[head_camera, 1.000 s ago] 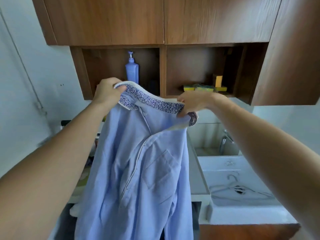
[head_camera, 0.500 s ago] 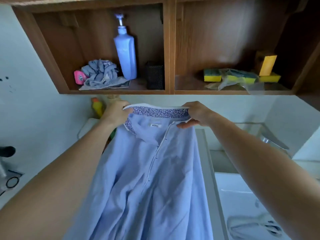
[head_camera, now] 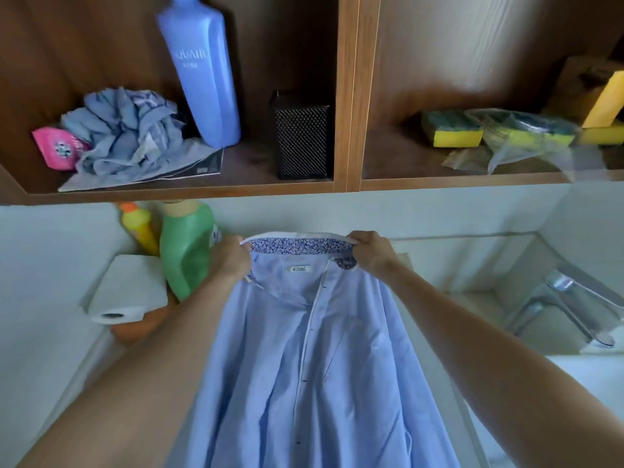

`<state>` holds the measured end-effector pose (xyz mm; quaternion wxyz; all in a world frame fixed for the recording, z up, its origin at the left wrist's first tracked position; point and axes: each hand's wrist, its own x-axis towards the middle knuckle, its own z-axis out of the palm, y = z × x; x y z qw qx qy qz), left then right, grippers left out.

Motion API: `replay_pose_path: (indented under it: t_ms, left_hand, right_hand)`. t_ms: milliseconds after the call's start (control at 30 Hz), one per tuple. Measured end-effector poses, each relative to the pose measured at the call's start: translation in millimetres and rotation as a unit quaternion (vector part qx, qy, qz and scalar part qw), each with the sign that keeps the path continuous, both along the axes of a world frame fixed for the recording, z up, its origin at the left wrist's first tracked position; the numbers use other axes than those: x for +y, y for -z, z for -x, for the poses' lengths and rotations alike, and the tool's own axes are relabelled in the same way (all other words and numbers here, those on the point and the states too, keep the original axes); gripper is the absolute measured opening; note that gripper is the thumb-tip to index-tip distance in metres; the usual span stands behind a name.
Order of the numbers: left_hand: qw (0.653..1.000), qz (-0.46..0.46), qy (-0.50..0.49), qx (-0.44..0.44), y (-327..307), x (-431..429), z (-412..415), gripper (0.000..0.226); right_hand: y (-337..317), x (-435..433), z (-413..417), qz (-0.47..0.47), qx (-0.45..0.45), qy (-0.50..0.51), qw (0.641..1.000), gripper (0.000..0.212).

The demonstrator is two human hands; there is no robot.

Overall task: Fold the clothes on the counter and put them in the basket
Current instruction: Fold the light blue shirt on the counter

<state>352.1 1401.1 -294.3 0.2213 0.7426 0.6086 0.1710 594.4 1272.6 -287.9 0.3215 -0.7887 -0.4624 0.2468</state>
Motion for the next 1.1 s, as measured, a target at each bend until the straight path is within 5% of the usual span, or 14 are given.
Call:
replay_pose_path:
  t_ms: [167, 267, 333, 533, 633, 800, 900, 967, 1100]
  left_hand:
    - [0.998, -0.041, -0.01, -0.056, 17.6, 40.0, -30.5, 0.025]
    - [0.994, -0.058, 0.053, -0.073, 33.8, 49.4, -44.8, 0.042]
    - [0.993, -0.071, 0.092, -0.021, 64.0, 37.1, -46.0, 0.06]
    - [0.952, 0.018, 0.178, 0.249, 148.7, -33.7, -34.8, 0.088]
    - [0.941, 0.024, 0.193, 0.276, 161.9, -35.1, -26.3, 0.097]
    - [0.953, 0.016, 0.199, 0.229, 156.0, -30.6, -24.7, 0.077]
    - [0.973, -0.094, 0.188, 0.1, 143.2, -63.8, -42.8, 0.074]
    - [0.967, -0.086, 0.229, 0.068, 138.6, -94.4, -61.8, 0.072]
    - [0.933, 0.025, 0.305, 0.191, 155.0, -133.3, -74.2, 0.081]
  right_hand:
    - [26.5, 47.5, -22.7, -0.074, 0.016, 0.016, 0.997, 0.029]
    - [46.8, 66.5, -29.7, -0.08, 0.008, -0.014, 0.997, 0.052]
    - [76.3, 66.1, -25.6, -0.026, -0.018, -0.04, 0.999, 0.071]
    - [142.1, 26.6, -10.9, 0.005, -0.066, -0.09, 0.994, 0.071]
    - [144.4, 19.7, -17.8, -0.048, -0.055, -0.07, 0.995, 0.069]
    - [140.0, -12.1, -48.9, -0.112, -0.085, 0.054, 0.989, 0.052]
    - [143.5, -38.8, -62.8, -0.049, -0.113, 0.125, 0.984, 0.05]
    - [138.9, -54.3, -61.2, 0.036, -0.069, 0.127, 0.989, 0.051]
    - [112.6, -87.1, -43.7, 0.181, -0.027, -0.02, 0.983, 0.063]
